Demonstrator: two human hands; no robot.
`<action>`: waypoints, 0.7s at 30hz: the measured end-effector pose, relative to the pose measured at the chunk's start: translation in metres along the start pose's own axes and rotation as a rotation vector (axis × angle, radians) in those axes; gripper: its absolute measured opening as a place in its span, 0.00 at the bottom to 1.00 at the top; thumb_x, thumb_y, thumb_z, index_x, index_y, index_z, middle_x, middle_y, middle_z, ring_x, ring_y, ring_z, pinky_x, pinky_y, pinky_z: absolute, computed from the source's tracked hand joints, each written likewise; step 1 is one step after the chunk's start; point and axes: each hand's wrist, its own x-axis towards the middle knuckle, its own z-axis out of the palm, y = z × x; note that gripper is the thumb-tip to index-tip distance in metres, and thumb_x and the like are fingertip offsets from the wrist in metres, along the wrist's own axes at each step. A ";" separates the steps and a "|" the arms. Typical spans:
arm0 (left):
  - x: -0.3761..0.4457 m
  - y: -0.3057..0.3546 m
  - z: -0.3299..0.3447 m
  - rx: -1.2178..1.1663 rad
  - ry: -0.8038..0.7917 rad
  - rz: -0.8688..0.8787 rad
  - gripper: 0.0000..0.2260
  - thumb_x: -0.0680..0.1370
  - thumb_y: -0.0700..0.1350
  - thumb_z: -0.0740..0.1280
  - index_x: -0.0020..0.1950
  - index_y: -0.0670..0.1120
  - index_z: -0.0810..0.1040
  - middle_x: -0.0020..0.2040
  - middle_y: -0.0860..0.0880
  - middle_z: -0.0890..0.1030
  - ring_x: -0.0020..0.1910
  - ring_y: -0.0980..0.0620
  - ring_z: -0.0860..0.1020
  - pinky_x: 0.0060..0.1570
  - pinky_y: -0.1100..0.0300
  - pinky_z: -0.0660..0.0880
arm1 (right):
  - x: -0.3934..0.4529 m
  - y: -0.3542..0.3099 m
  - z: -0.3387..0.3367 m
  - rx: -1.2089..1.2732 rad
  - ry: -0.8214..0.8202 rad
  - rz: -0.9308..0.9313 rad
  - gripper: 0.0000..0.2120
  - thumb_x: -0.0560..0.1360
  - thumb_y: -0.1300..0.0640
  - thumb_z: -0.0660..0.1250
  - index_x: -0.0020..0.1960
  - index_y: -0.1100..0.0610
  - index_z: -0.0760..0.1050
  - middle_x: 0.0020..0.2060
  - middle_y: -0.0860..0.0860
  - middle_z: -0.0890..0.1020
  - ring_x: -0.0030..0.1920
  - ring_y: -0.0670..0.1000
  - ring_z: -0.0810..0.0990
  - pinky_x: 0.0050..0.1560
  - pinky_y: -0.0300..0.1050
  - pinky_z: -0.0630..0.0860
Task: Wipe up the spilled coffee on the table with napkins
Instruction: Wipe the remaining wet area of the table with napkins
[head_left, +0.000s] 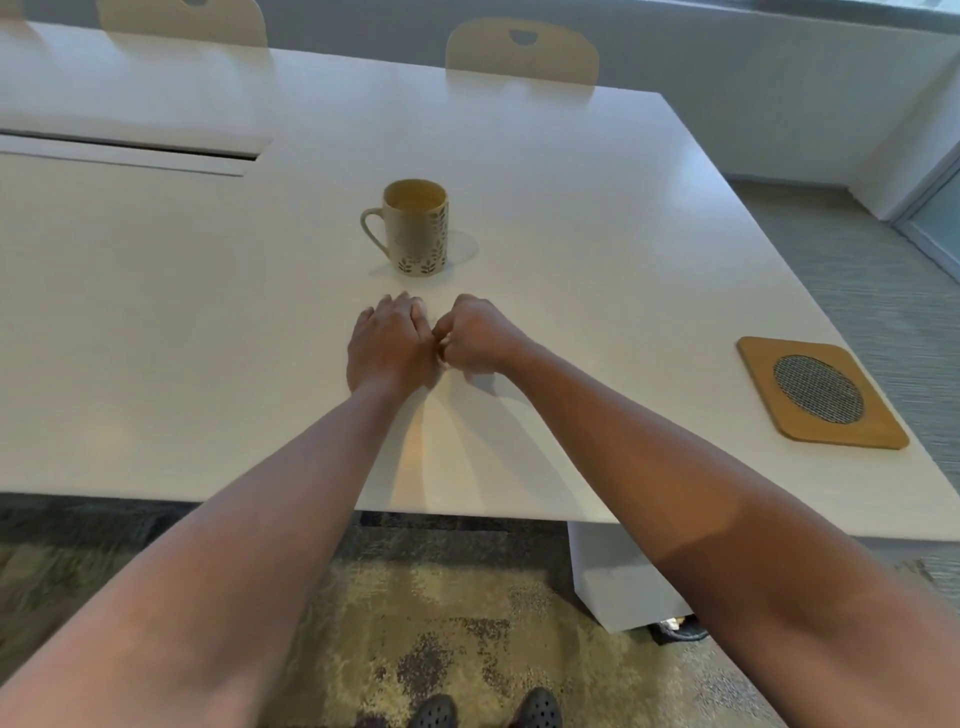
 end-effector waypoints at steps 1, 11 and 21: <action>0.000 0.000 0.000 0.004 -0.003 0.001 0.15 0.83 0.47 0.51 0.49 0.46 0.75 0.50 0.44 0.78 0.53 0.44 0.75 0.57 0.48 0.69 | 0.006 0.000 0.000 0.013 -0.005 0.004 0.05 0.73 0.60 0.68 0.46 0.57 0.82 0.47 0.53 0.74 0.53 0.53 0.76 0.50 0.44 0.76; 0.005 -0.007 0.006 0.069 -0.020 0.063 0.19 0.84 0.47 0.51 0.67 0.45 0.77 0.69 0.45 0.77 0.71 0.47 0.70 0.72 0.51 0.62 | 0.061 0.018 0.001 0.064 0.097 0.048 0.14 0.77 0.54 0.64 0.61 0.54 0.80 0.61 0.55 0.74 0.64 0.54 0.69 0.68 0.50 0.68; 0.008 -0.014 0.012 0.103 -0.052 0.053 0.22 0.85 0.49 0.50 0.74 0.45 0.72 0.76 0.49 0.70 0.77 0.52 0.62 0.77 0.56 0.54 | 0.086 0.083 -0.035 -0.078 0.208 0.357 0.18 0.75 0.65 0.56 0.63 0.64 0.75 0.64 0.61 0.74 0.66 0.60 0.67 0.66 0.49 0.65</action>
